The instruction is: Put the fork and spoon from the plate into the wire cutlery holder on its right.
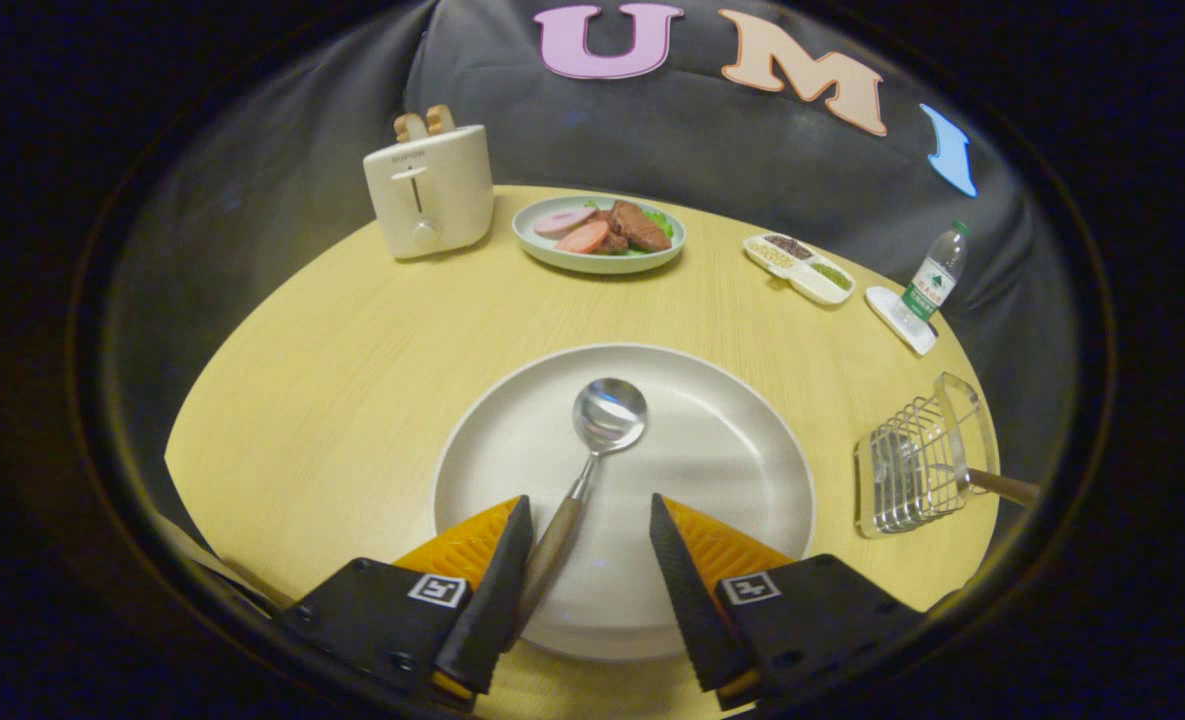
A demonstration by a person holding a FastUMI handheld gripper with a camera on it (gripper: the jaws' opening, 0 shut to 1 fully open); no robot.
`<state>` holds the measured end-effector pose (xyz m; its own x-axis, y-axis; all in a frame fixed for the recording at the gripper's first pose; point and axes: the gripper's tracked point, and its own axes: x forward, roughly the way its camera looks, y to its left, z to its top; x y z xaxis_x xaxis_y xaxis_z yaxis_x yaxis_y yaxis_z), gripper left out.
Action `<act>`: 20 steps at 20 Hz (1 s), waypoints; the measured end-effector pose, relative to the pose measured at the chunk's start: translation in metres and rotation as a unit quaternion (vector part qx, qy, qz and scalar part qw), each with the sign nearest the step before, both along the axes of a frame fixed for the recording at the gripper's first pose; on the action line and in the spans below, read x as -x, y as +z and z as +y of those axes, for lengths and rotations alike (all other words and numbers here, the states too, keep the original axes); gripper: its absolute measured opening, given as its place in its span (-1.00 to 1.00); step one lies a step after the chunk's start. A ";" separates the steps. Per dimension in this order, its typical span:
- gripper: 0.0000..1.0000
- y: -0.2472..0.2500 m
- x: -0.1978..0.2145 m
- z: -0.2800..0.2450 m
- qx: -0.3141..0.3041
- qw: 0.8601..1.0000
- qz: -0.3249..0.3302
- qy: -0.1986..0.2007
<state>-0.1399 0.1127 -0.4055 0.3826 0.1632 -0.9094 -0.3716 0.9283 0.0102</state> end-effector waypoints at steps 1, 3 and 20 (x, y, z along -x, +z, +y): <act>0.25 -0.003 0.003 -0.002 0.008 1.000 0.008 0.002; -0.16 -0.005 0.003 -0.001 0.010 1.000 0.013 0.000; -0.89 0.053 -0.024 -0.065 0.003 0.996 0.084 -0.012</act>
